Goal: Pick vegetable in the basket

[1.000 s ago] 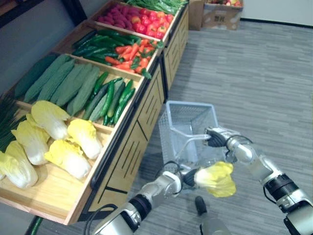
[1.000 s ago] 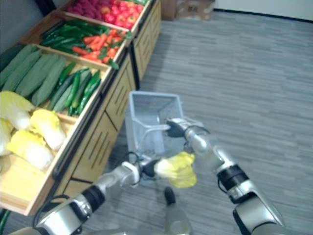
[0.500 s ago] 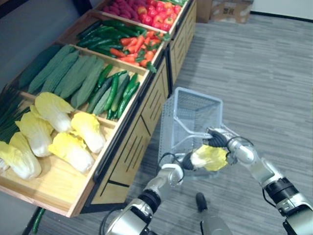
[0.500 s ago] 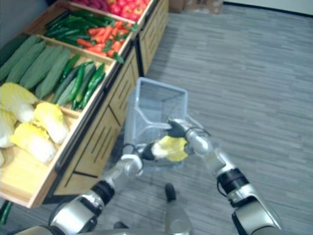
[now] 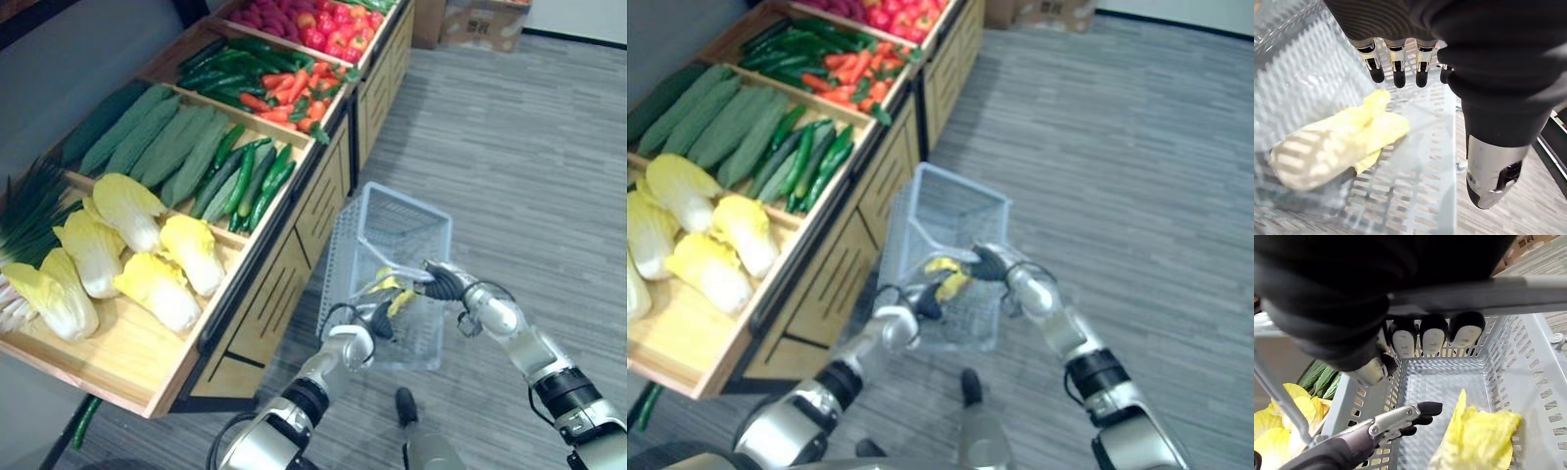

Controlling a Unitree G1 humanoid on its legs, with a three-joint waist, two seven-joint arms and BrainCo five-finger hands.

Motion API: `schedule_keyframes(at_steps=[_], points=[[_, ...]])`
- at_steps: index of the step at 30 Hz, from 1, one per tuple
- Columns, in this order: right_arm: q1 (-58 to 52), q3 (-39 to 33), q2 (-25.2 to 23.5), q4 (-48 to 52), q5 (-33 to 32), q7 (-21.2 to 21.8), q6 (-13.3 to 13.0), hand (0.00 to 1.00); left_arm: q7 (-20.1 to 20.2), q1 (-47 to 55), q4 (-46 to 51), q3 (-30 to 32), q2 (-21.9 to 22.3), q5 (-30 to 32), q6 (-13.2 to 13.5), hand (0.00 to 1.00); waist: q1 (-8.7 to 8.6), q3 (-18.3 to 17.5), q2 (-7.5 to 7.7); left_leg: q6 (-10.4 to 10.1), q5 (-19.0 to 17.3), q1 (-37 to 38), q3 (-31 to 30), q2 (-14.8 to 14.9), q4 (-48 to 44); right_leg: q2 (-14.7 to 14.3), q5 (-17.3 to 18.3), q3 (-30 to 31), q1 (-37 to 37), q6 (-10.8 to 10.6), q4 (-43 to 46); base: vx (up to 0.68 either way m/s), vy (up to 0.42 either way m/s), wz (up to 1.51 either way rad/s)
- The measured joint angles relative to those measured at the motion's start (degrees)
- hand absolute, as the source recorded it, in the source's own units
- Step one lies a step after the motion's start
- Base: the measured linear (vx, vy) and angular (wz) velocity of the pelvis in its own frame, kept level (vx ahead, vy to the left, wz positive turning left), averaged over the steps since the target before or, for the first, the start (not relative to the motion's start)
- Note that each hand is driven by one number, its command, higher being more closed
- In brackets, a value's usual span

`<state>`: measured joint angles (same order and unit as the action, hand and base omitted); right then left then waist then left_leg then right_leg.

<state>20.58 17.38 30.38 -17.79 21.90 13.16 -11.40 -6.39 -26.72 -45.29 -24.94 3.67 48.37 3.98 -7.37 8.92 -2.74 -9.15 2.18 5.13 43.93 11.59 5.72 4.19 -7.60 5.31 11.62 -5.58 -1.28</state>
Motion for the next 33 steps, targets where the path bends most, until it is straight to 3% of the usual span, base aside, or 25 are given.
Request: schedule_keyframes(at_steps=[9, 14, 17, 22, 25, 28, 33], points=[[-3.4, -4.8, 0.0, 0.0, 0.0, 0.5, 0.0, 1.0, 1.8, 1.9, 4.8, -1.5, 0.1, 0.0, 0.7, 0.0, 0.1, 0.0, 0.01, 0.1, 0.1, -0.3, -1.4, 0.0, 0.0, 0.3, 0.0, -1.4, -0.9, 0.0, -0.6, -0.03, -0.03, 0.09], [-7.1, -10.3, 0.0, -0.9, -0.5, 0.8, -0.2, 1.0, 4.4, 6.1, 12.9, -2.5, -0.7, -1.0, 2.0, 0.0, 0.72, 0.0, -0.01, 0.6, 0.4, -1.5, -3.5, -0.1, 0.1, 0.9, 0.1, -3.3, -1.1, -0.1, -0.7, -0.03, -0.036, 0.19], [-9.7, -15.3, 0.1, -3.3, 0.7, 0.3, -0.3, 1.0, 4.8, 8.6, 20.7, -2.8, -3.9, -1.4, 2.3, 0.0, 1.54, -0.1, -0.07, 1.0, 0.7, -2.1, -5.3, -0.3, 0.1, 1.5, 0.3, -4.8, -1.5, -0.4, -0.7, -0.02, -0.029, 0.29], [-12.3, -21.5, 0.4, -12.2, 4.8, -1.6, 1.7, 1.0, 5.3, 13.0, 32.6, -1.8, -11.6, -7.2, 3.4, 0.0, 2.79, -0.2, -0.12, 1.6, 1.1, -3.2, -8.3, -0.9, 0.2, 2.7, 0.7, -7.4, -2.3, -0.9, -0.7, -0.02, -0.02, 0.32], [-13.5, -22.0, 0.3, -16.9, 6.5, -3.1, 3.3, 1.0, 7.1, 18.1, 39.4, -3.1, -15.4, -12.8, 5.8, 0.0, 2.96, -0.6, -0.08, 2.0, 1.5, -4.3, -10.2, -1.3, 0.2, 3.5, 0.7, -9.3, -2.5, -0.9, -0.7, 0.0, -0.01, 0.28], [-14.1, -23.4, -0.4, -20.2, 7.1, -5.0, 3.3, 1.0, 9.1, 22.7, 43.7, -4.6, -17.4, -20.2, 7.8, 0.0, 3.11, -2.2, -0.06, 2.4, 1.7, -5.3, -11.9, -1.5, 0.2, 3.9, 0.7, -11.0, -2.9, -1.0, -1.2, 0.0, -0.015, 0.27], [-14.1, -26.9, -2.8, -27.3, 7.0, -9.0, 3.3, 1.0, 9.2, 26.3, 48.9, -4.0, -18.6, -24.1, 9.3, 0.0, 4.3, -3.8, -0.01, 3.0, 2.4, -6.3, -14.6, -1.8, 0.2, 4.3, 0.8, -13.4, -3.6, -1.0, -1.3, -0.01, -0.011, 0.31]])
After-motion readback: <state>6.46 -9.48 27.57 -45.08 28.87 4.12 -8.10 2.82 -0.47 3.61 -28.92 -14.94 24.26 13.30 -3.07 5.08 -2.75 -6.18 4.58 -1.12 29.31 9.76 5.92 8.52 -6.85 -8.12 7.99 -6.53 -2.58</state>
